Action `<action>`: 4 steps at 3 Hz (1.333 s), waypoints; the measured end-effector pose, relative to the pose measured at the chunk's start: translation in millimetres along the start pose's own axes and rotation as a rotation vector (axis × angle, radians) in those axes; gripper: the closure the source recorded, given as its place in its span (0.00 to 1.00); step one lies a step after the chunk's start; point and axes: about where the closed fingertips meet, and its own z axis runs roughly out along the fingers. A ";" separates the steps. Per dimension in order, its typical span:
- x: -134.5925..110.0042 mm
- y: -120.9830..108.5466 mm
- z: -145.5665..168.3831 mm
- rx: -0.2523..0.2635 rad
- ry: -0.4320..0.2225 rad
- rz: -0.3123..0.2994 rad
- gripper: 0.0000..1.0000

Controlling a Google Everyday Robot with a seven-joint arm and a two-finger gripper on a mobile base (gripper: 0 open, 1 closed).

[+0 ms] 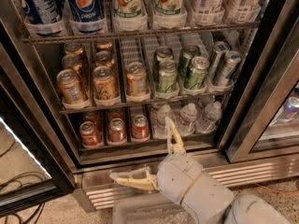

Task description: Pick orange can from middle shelf of fridge

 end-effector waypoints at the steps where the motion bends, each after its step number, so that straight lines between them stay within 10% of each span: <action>1: -9.8 24.6 7.2 -0.076 -0.028 -0.071 0.00; 3: -27.2 50.5 55.9 -0.054 0.045 -0.165 0.00; 4: -38.8 53.5 75.1 -0.040 0.045 -0.109 0.00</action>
Offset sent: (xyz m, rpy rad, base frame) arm 0.0061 0.0789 0.0114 -0.2359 -0.1068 0.0222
